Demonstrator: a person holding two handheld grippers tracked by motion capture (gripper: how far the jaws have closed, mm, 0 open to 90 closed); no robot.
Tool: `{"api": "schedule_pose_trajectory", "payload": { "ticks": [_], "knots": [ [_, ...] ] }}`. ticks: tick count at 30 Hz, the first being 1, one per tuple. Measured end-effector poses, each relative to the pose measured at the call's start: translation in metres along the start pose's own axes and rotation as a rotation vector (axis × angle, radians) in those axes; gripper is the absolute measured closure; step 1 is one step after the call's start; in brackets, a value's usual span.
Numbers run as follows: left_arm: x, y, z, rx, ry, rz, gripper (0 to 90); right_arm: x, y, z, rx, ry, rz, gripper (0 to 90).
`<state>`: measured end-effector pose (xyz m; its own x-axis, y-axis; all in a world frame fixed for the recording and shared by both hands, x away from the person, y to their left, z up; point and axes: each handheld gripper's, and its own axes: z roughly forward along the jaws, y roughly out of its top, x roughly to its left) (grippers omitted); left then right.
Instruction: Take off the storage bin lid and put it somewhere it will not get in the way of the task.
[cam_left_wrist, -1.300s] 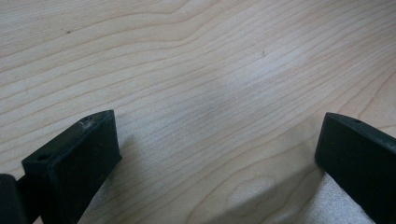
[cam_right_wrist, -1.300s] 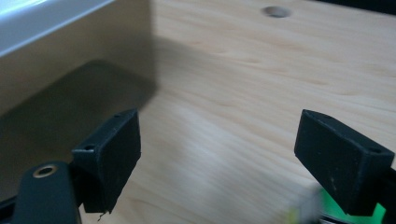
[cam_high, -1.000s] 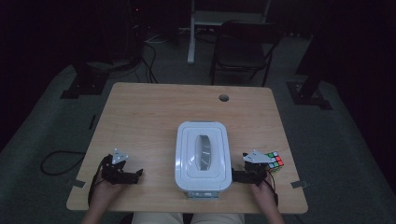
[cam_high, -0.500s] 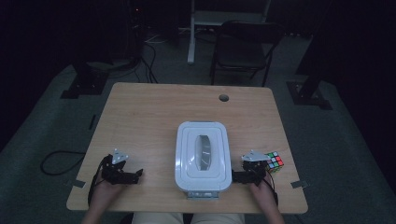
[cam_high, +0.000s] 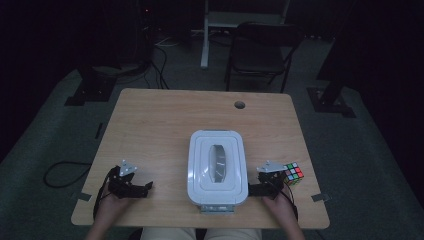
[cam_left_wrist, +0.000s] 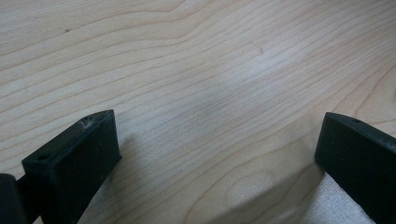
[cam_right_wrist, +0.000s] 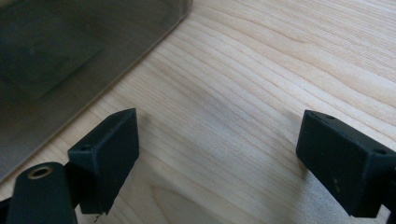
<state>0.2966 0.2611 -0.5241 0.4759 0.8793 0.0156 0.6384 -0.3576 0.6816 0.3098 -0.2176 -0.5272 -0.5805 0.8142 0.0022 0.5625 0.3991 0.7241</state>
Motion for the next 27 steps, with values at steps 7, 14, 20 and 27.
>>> {"api": "schedule_pose_trajectory", "payload": {
  "ticks": [7,14,20,27],
  "knots": [
    [0.001,0.002,-0.001,0.021,-0.021,0.022,0.6,0.000,0.000,0.000,0.000,0.000,0.000,13.0],
    [0.003,0.003,-0.004,0.045,-0.057,0.037,1.8,0.000,0.000,0.000,0.000,0.000,0.001,12.9],
    [-0.004,0.005,-0.007,0.034,-0.115,0.053,1.8,0.000,0.000,0.000,0.000,0.000,0.001,12.9],
    [-0.013,0.017,-0.020,-0.021,-0.187,0.074,1.8,0.000,0.000,0.000,0.000,0.000,0.001,12.9]
  ]
}}
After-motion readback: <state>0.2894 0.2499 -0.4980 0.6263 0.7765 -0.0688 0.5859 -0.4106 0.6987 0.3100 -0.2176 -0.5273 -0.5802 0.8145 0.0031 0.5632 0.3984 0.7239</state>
